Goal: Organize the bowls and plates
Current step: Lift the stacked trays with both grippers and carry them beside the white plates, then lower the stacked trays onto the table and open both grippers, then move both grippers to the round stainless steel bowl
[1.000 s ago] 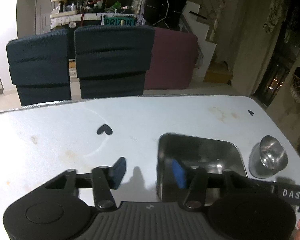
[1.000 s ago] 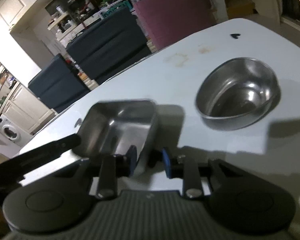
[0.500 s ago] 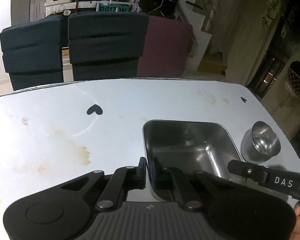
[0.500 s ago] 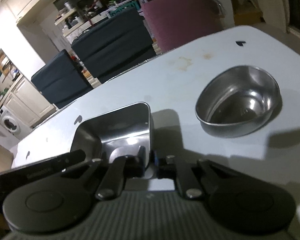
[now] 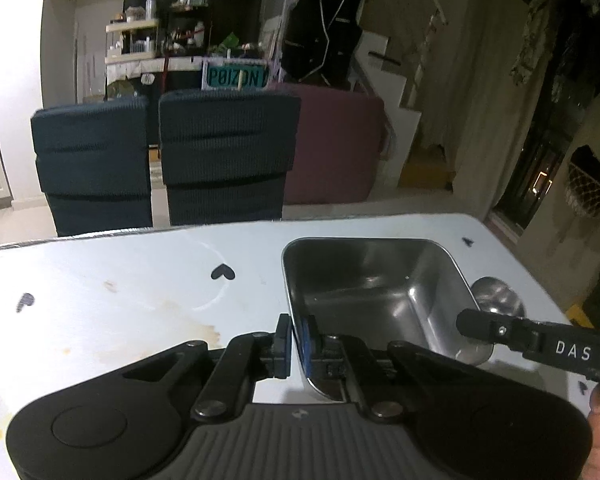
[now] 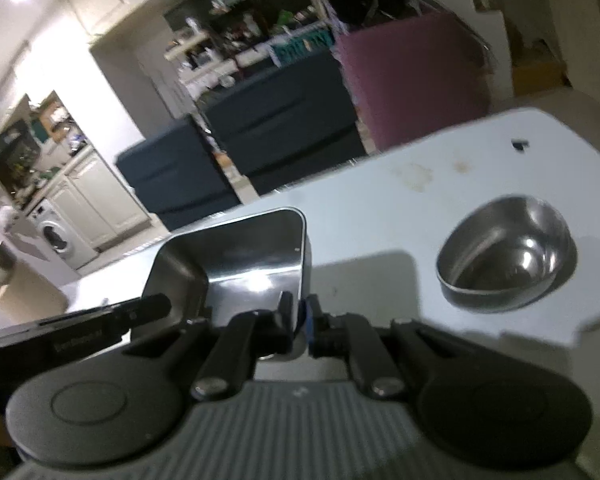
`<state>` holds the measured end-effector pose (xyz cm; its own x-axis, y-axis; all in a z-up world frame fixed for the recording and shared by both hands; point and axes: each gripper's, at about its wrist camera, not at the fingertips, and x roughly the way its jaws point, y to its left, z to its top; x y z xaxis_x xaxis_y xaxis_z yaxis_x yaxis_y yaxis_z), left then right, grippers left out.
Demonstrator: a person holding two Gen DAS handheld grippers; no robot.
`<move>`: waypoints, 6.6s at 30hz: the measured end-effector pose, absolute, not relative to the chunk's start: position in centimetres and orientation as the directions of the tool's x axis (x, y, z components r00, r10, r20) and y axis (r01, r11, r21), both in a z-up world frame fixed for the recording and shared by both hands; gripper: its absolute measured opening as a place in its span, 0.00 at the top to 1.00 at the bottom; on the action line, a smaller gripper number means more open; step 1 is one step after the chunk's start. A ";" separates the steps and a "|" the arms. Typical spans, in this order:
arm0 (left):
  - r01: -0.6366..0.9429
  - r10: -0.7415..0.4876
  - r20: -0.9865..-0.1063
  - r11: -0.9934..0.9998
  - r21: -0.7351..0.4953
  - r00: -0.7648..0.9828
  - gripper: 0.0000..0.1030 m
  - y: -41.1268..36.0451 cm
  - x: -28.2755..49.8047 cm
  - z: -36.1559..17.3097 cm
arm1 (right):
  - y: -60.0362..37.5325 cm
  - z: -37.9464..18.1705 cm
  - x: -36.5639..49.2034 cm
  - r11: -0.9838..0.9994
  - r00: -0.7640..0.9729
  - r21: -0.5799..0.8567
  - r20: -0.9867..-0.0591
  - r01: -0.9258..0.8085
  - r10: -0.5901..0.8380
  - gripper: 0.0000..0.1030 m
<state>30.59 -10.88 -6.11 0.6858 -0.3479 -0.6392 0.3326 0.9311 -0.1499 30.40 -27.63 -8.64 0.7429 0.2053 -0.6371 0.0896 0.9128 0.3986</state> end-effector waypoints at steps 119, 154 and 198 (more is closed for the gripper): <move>0.335 -0.375 -0.768 0.916 -0.220 0.519 0.85 -9.9 16.5 -12.2 | -23.8 -9.4 16.8 0.996 0.520 0.041 -0.851 -0.079 0.076 0.94; 0.342 -0.412 -0.757 0.902 -0.262 0.507 0.74 -10.0 16.2 -11.4 | -25.6 -10.2 16.7 0.982 0.518 0.191 -0.838 -0.012 0.170 0.78; 0.265 -0.513 -0.575 0.846 -0.462 0.637 0.01 -21.1 20.3 -8.0 | -37.9 -5.3 20.4 0.969 0.806 0.115 -0.582 0.217 -0.111 0.05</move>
<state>20.32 -21.09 -8.01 0.6370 -0.5133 -0.5751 0.2652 0.8465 -0.4617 20.40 -37.94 -5.31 0.8056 -0.1114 -0.5819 0.2168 0.9695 0.1146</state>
